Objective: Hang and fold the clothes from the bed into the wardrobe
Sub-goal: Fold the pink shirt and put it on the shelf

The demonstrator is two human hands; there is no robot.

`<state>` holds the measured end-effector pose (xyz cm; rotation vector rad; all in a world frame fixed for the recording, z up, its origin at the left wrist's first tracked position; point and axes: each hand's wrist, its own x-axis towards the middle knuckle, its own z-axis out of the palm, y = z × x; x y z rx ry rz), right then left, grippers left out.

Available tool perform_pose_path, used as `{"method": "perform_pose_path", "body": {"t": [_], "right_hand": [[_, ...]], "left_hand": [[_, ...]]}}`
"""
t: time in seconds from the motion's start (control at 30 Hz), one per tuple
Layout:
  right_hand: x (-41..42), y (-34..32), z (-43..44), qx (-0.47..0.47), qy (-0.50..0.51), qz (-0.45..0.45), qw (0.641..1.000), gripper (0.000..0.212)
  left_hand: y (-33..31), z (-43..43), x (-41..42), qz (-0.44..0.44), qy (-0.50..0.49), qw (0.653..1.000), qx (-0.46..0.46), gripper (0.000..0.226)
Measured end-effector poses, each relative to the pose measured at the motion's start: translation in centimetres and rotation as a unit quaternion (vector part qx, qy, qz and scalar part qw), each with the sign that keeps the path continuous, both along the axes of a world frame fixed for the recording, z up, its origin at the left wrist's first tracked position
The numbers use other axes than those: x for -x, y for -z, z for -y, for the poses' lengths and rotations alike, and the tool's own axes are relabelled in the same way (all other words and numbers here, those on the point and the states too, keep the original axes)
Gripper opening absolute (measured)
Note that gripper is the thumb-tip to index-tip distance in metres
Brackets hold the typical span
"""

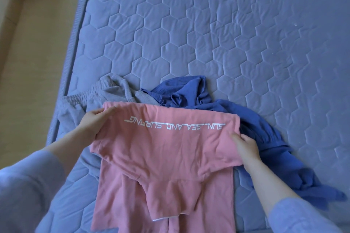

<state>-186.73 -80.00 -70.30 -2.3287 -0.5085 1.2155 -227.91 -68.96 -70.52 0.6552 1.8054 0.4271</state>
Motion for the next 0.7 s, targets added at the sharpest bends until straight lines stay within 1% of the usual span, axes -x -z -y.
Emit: {"method": "perform_pose_path", "body": {"t": [0.03, 0.1, 0.13, 0.2, 0.27, 0.33, 0.4, 0.47, 0.53, 0.6, 0.63, 0.7], "right_hand": [[-0.3, -0.1, 0.0, 0.022, -0.011, -0.027, 0.999, 0.024], [-0.9, 0.0, 0.1, 0.059, -0.023, -0.065, 0.996, 0.021], [-1.2, 0.1, 0.2, 0.068, -0.022, -0.073, 0.995, 0.021], [-1.6, 0.4, 0.6, 0.066, -0.001, -0.101, 0.993, 0.022], [-1.7, 0.8, 0.9, 0.066, 0.024, -0.153, 0.986, 0.024], [-1.7, 1.1, 1.2, 0.056, -0.007, -0.155, 0.986, 0.028], [-1.7, 1.3, 1.5, 0.044, -0.003, -0.144, 0.989, 0.025], [-1.6, 1.5, 2.0, 0.045, 0.034, -0.158, 0.986, 0.023], [-1.7, 1.9, 2.2, 0.052, 0.036, -0.142, 0.988, 0.027], [-1.6, 2.2, 2.3, 0.053, 0.029, -0.112, 0.992, 0.033], [-1.5, 2.2, 2.4, 0.054, 0.030, -0.111, 0.992, 0.035], [-0.8, 2.0, 3.1, 0.056, 0.054, -0.163, 0.984, 0.035]], "left_hand": [[-0.2, -0.3, -0.1, 0.032, -0.021, 0.999, 0.029, 0.052], [-0.7, -0.9, -0.4, 0.071, -0.035, 0.994, 0.080, 0.067], [-0.8, -1.1, -0.6, 0.074, -0.024, 0.993, 0.089, 0.066], [-0.8, -1.2, -1.0, 0.061, 0.001, 0.995, 0.085, 0.054], [-0.6, -1.4, -1.4, 0.026, -0.006, 0.999, 0.035, 0.039], [-0.1, -1.3, -1.6, -0.053, -0.004, 0.998, -0.039, 0.029], [0.5, -0.6, -1.7, -0.157, 0.059, 0.983, -0.073, 0.032], [1.3, 0.4, -1.8, -0.215, 0.131, 0.965, -0.072, 0.039], [1.7, 0.7, -1.8, -0.237, 0.153, 0.956, -0.077, 0.041], [1.6, 0.6, -1.9, -0.244, 0.133, 0.957, -0.087, 0.045], [1.5, 0.6, -1.8, -0.236, 0.116, 0.961, -0.086, 0.048], [1.1, 1.3, -1.0, -0.194, 0.087, 0.975, -0.059, 0.061]]}}
